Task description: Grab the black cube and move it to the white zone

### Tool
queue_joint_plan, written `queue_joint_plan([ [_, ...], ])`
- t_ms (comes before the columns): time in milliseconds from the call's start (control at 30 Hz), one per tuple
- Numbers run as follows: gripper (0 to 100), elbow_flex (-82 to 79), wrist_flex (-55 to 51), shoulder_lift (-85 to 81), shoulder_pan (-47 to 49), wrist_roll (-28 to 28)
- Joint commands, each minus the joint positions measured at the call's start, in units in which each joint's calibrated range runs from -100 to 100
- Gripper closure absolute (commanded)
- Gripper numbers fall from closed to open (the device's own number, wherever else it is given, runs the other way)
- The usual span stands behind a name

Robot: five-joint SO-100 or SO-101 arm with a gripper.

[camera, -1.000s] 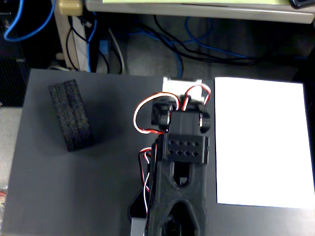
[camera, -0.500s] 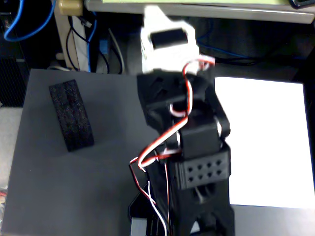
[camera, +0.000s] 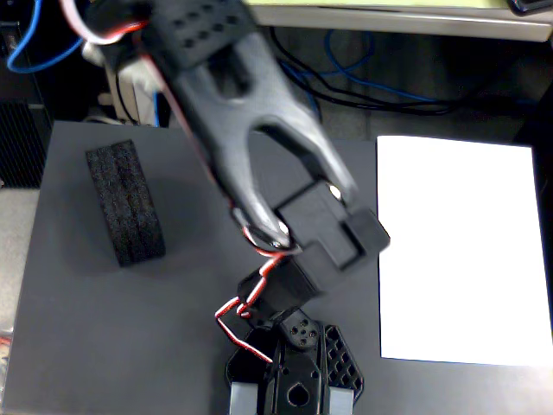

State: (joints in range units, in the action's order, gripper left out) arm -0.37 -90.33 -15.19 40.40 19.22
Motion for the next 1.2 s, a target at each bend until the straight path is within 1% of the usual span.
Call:
queue_joint_plan([
  [0, 99, 4.1, -6.2, 5.2, 2.4, 9.1],
  [33, 99, 4.1, -8.5, 5.6, 2.5, 12.5],
  [133, 99, 2.9, -9.0, 6.2, 2.6, 19.4],
  [200, 99, -2.1, -9.0, 5.5, 2.6, 24.3],
  [267, 99, -8.2, -9.0, 5.5, 2.6, 26.2],
  [367, 99, -11.8, -9.0, 4.3, 6.3, 26.2],
  [467, 99, -12.8, -9.0, -6.6, 8.9, 25.7],
  [567, 98, -20.4, -8.9, -11.6, 13.6, 25.6],
  [667, 88, -22.3, -6.6, -11.4, 14.2, 25.0],
  [700, 86, -22.4, -5.1, -11.4, 14.3, 25.1],
  [800, 85, -24.8, 0.4, -11.3, 13.7, 25.4],
  [867, 85, -24.9, 1.9, -9.1, 13.5, 25.2],
  [900, 85, -24.5, 3.3, -5.3, 12.7, 25.1],
  [933, 85, -23.4, 5.1, -1.1, 10.1, 25.4],
  [967, 83, -20.8, 5.3, 3.0, 7.9, 25.5],
  [1033, 71, -15.0, 4.8, 8.3, 6.3, 25.1],
  [1067, 67, -13.0, 3.8, 9.4, 6.3, 25.4],
  [1167, 66, -8.0, -2.7, 9.4, 7.0, 25.3],
])
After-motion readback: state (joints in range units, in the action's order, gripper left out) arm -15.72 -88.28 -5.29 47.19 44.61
